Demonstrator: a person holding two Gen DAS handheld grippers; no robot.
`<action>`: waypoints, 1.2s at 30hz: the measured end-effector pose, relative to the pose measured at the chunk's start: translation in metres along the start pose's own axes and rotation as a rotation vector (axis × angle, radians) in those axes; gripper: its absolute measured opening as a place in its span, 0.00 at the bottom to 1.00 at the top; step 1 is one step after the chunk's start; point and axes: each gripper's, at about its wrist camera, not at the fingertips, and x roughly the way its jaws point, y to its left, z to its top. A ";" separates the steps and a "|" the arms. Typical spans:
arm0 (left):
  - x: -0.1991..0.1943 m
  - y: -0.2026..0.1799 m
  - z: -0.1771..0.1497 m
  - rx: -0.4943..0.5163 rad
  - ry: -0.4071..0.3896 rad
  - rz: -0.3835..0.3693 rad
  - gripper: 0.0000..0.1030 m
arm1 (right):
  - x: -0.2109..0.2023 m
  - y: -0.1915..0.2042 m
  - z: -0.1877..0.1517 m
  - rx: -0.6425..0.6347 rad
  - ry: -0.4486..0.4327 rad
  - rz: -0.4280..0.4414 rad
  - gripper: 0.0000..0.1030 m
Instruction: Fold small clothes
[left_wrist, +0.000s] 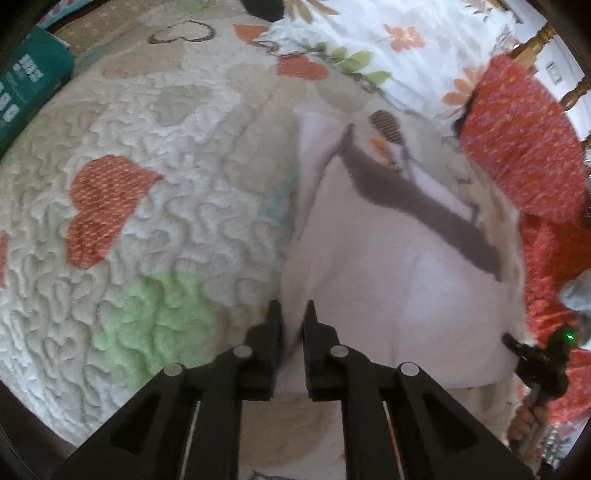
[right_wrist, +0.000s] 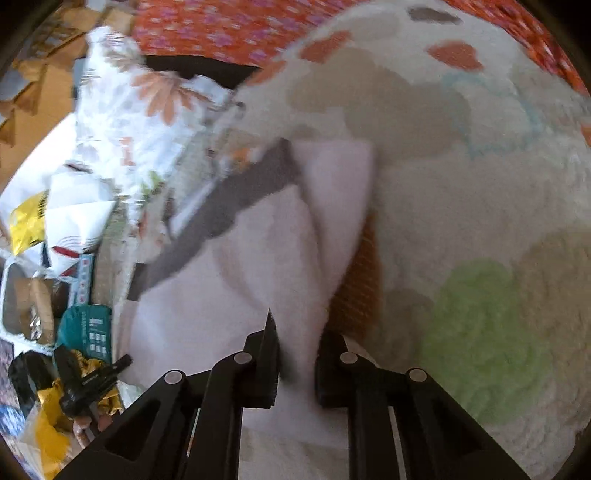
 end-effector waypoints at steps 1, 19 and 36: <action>0.002 0.003 0.004 -0.014 0.002 0.009 0.10 | 0.001 -0.007 0.001 0.032 0.005 0.006 0.25; -0.070 0.072 0.014 -0.258 -0.276 0.010 0.59 | 0.043 0.210 -0.094 -0.648 -0.014 -0.025 0.53; -0.100 0.117 0.015 -0.368 -0.372 -0.008 0.61 | 0.200 0.348 -0.206 -1.087 -0.037 -0.269 0.11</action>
